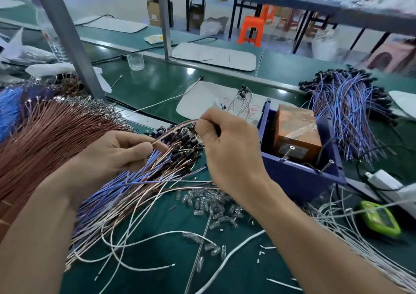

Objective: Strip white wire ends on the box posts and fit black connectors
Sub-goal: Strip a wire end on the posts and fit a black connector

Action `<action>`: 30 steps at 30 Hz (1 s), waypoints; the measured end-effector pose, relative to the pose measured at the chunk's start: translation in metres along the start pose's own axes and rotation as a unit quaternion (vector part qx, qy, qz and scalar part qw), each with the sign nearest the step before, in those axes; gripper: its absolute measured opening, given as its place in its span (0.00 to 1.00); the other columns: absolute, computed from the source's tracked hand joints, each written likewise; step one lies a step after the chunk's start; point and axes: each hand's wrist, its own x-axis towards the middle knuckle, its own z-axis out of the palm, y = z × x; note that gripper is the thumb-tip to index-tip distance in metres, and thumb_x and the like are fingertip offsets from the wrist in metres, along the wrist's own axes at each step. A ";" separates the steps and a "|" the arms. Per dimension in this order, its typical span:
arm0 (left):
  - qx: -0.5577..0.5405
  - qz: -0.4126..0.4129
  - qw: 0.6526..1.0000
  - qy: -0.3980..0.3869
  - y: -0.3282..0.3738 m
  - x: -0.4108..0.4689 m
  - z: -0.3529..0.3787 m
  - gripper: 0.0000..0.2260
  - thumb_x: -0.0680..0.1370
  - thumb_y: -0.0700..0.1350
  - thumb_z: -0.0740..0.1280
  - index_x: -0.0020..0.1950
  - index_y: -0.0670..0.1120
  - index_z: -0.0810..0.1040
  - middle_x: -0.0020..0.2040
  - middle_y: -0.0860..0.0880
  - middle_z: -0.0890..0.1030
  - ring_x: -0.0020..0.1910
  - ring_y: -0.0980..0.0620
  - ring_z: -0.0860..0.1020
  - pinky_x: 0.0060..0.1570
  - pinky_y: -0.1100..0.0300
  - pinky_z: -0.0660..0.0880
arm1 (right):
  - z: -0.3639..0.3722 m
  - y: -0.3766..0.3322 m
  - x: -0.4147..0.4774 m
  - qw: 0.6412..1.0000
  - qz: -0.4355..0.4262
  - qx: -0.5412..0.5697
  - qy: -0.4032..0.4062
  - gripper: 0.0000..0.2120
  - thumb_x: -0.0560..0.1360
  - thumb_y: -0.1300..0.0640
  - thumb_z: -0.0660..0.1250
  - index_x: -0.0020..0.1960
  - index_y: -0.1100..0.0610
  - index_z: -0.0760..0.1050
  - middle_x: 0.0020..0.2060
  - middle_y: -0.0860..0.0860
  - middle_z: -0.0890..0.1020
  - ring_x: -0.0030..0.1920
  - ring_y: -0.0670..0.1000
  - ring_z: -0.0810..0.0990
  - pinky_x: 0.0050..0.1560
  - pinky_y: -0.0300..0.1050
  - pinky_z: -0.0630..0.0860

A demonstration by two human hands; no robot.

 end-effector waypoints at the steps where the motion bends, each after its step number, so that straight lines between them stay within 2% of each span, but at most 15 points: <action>1: 0.016 0.008 1.000 -0.008 0.007 -0.002 0.003 0.23 0.67 0.64 0.78 0.53 0.49 0.88 0.30 0.52 0.68 0.31 0.56 0.64 0.31 0.69 0.61 | -0.004 -0.001 -0.003 1.000 0.003 0.018 0.012 0.12 0.83 0.52 0.64 0.41 0.51 0.76 0.27 0.46 0.75 0.30 0.48 0.71 0.31 0.47 0.68; 4: 0.046 0.040 0.998 0.028 0.032 -0.003 0.022 0.06 0.76 0.48 0.72 0.50 0.52 0.89 0.31 0.50 0.73 0.31 0.52 0.65 0.29 0.70 0.62 | -0.015 -0.001 -0.013 0.997 0.019 0.069 0.028 0.11 0.82 0.54 0.66 0.41 0.52 0.76 0.30 0.48 0.75 0.29 0.44 0.67 0.29 0.43 0.64; 5: 0.051 0.055 0.995 0.061 0.037 -0.003 0.027 0.08 0.78 0.43 0.71 0.48 0.53 0.89 0.33 0.51 0.78 0.31 0.53 0.69 0.30 0.71 0.65 | -0.019 0.000 -0.018 0.997 0.021 0.065 0.023 0.11 0.82 0.53 0.66 0.41 0.51 0.77 0.32 0.48 0.77 0.29 0.44 0.67 0.29 0.42 0.64; 7: 0.084 0.085 0.986 0.118 0.050 -0.002 0.033 0.11 0.80 0.39 0.70 0.46 0.53 0.89 0.36 0.56 0.85 0.33 0.61 0.75 0.34 0.74 0.70 | -0.027 0.004 -0.028 0.999 0.024 0.048 0.005 0.10 0.82 0.51 0.66 0.42 0.50 0.77 0.31 0.46 0.78 0.29 0.43 0.69 0.29 0.40 0.65; 11: 0.261 0.110 0.944 0.171 0.068 0.004 0.047 0.07 0.77 0.48 0.74 0.44 0.61 0.87 0.33 0.59 0.84 0.30 0.63 0.76 0.33 0.71 0.70 | -0.041 0.016 -0.048 0.999 0.046 0.026 -0.012 0.11 0.81 0.54 0.67 0.40 0.48 0.76 0.28 0.46 0.77 0.27 0.43 0.69 0.28 0.42 0.66; 13: 0.340 0.115 0.916 0.180 0.077 0.005 0.062 0.06 0.76 0.55 0.73 0.45 0.68 0.85 0.34 0.65 0.83 0.34 0.64 0.80 0.34 0.67 0.73 | -0.050 0.023 -0.056 0.998 0.067 0.016 -0.011 0.13 0.82 0.55 0.67 0.38 0.50 0.76 0.27 0.46 0.76 0.26 0.43 0.68 0.26 0.39 0.64; 15: 0.380 0.139 0.895 0.187 0.086 0.003 0.080 0.06 0.74 0.60 0.72 0.44 0.73 0.80 0.36 0.73 0.80 0.39 0.66 0.80 0.38 0.67 0.72 | -0.059 0.029 -0.065 0.996 0.085 0.023 -0.006 0.13 0.82 0.55 0.67 0.38 0.50 0.76 0.27 0.48 0.77 0.25 0.44 0.67 0.26 0.37 0.63; 17: 0.389 0.177 0.883 0.195 0.092 0.001 0.093 0.08 0.74 0.62 0.73 0.45 0.77 0.77 0.40 0.74 0.81 0.40 0.65 0.80 0.41 0.64 0.72 | -0.068 0.033 -0.074 0.995 0.095 0.029 0.005 0.11 0.82 0.55 0.66 0.40 0.50 0.77 0.30 0.51 0.79 0.26 0.46 0.68 0.26 0.41 0.64; 19: 0.369 0.200 0.888 0.190 0.095 0.000 0.101 0.11 0.73 0.63 0.74 0.47 0.80 0.76 0.40 0.72 0.82 0.41 0.66 0.80 0.42 0.62 0.73 | -0.080 0.034 -0.085 0.994 0.099 0.045 0.025 0.09 0.82 0.57 0.66 0.43 0.48 0.79 0.32 0.51 0.80 0.26 0.44 0.67 0.26 0.40 0.64; 20: 0.338 0.204 0.902 0.173 0.095 0.000 0.105 0.11 0.72 0.62 0.75 0.48 0.78 0.78 0.39 0.72 0.82 0.40 0.67 0.80 0.41 0.62 0.73 | -0.088 0.034 -0.090 0.993 0.097 0.050 0.043 0.10 0.81 0.57 0.66 0.44 0.47 0.80 0.33 0.50 0.81 0.26 0.43 0.68 0.25 0.38 0.63; 22: 0.255 0.193 0.940 0.122 0.096 0.001 0.111 0.07 0.71 0.58 0.78 0.46 0.70 0.85 0.37 0.67 0.84 0.36 0.65 0.80 0.40 0.61 0.74 | -0.105 0.034 -0.101 0.991 0.091 0.046 0.083 0.10 0.80 0.56 0.66 0.44 0.44 0.81 0.32 0.47 0.81 0.26 0.43 0.70 0.26 0.39 0.65; 24: 0.224 0.179 0.953 0.093 0.099 0.000 0.117 0.06 0.71 0.54 0.79 0.44 0.65 0.87 0.37 0.63 0.85 0.36 0.60 0.82 0.42 0.58 0.77 | -0.123 0.036 -0.113 0.989 0.094 0.023 0.111 0.09 0.80 0.54 0.67 0.44 0.44 0.82 0.31 0.47 0.81 0.27 0.45 0.73 0.27 0.40 0.69; 26: 0.266 0.183 0.941 0.102 0.099 -0.004 0.126 0.08 0.70 0.55 0.79 0.44 0.68 0.86 0.35 0.66 0.84 0.37 0.63 0.82 0.40 0.59 0.77 | -0.140 0.040 -0.124 0.988 0.102 -0.007 0.117 0.10 0.79 0.58 0.69 0.43 0.45 0.83 0.31 0.47 0.81 0.27 0.45 0.74 0.26 0.35 0.67; 28: 0.332 0.194 0.914 0.126 0.098 -0.009 0.139 0.06 0.70 0.58 0.78 0.41 0.70 0.84 0.30 0.71 0.79 0.35 0.70 0.78 0.35 0.66 0.68 | -0.156 0.044 -0.137 0.984 0.119 -0.054 0.123 0.12 0.78 0.59 0.71 0.41 0.43 0.84 0.31 0.45 0.82 0.26 0.44 0.74 0.26 0.31 0.65; 30: 0.352 0.206 0.903 0.135 0.096 -0.014 0.155 0.04 0.70 0.59 0.78 0.40 0.69 0.85 0.28 0.70 0.77 0.32 0.70 0.75 0.32 0.71 0.61 | -0.178 0.046 -0.149 0.976 0.137 -0.099 0.140 0.14 0.76 0.59 0.73 0.41 0.39 0.83 0.31 0.39 0.82 0.27 0.42 0.76 0.26 0.29 0.65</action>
